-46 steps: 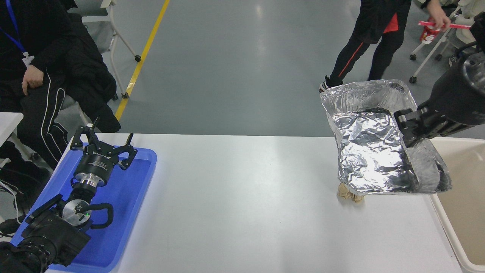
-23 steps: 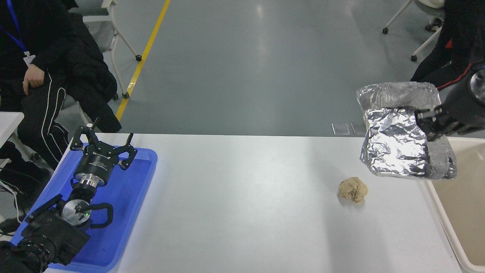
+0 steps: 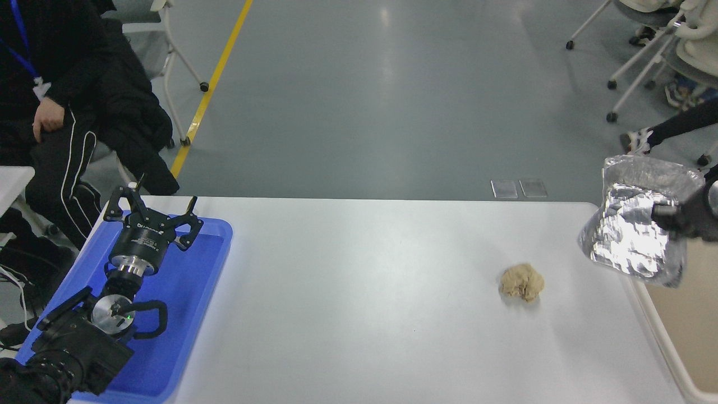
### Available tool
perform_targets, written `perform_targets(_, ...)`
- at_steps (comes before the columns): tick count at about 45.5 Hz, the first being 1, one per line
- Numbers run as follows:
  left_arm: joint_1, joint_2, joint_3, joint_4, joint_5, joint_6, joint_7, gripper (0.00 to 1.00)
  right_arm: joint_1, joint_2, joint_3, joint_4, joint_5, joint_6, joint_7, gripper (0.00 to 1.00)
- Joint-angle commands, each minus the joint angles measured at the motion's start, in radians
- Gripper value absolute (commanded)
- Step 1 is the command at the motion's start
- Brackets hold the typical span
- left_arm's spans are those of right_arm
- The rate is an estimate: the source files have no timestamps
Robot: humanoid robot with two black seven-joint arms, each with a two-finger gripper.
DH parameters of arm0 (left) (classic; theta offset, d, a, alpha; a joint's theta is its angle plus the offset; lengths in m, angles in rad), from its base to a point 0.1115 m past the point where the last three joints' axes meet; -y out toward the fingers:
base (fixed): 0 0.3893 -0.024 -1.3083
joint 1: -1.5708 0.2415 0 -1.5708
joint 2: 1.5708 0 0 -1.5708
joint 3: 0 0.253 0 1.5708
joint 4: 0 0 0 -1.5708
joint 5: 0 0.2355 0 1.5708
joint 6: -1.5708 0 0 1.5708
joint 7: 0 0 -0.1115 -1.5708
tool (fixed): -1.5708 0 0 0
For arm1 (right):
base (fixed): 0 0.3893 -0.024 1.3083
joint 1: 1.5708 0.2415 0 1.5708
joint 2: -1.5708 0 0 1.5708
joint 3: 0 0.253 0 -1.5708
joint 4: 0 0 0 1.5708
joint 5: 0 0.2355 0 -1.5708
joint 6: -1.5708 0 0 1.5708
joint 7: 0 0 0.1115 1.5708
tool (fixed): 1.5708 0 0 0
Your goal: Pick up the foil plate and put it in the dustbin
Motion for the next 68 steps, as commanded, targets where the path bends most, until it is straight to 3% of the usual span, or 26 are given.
perform_targets(1,0.0,0.0,0.0,0.0,0.0,0.0,0.0,1.0,-0.41,0.031,0.282,-0.422,-0.002,-0.007,0.01,0.0)
perform_targets(11,0.0,0.0,0.0,0.0,0.0,0.0,0.0,1.0,-0.575,0.111,0.36,-0.591,0.003,-0.025,0.01,0.0)
perform_targets(45,0.0,0.0,-0.003,0.0,-0.002,0.0,0.0,1.0,-0.608,0.138,0.364,-0.6,0.008,-0.12,-0.005,0.0)
perform_targets(46,0.0,0.0,-0.003,0.0,-0.002,0.0,0.0,1.0,-0.607,0.138,0.365,-0.6,0.009,-0.12,-0.005,0.02)
perform_targets(49,0.0,0.0,-0.002,0.0,-0.002,0.0,0.0,1.0,-0.608,0.135,0.368,-0.599,0.011,-0.12,-0.008,0.46)
perform_targets(51,0.0,0.0,-0.002,0.0,-0.002,0.0,0.0,1.0,-0.608,0.135,0.368,-0.599,0.011,-0.119,-0.013,0.63)
perform_targets(52,0.0,0.0,-0.002,0.0,-0.002,0.0,0.0,1.0,-0.607,0.134,0.37,-0.599,0.014,-0.114,-0.015,0.76)
perform_targets(53,0.0,0.0,-0.002,0.0,-0.002,0.0,0.0,1.0,-0.607,0.132,0.371,-0.599,0.014,-0.114,-0.019,1.0)
perform_targets(68,0.0,0.0,-0.003,0.0,-0.002,0.0,0.0,1.0,-0.599,0.132,0.419,-0.596,0.014,-0.094,-0.027,1.0)
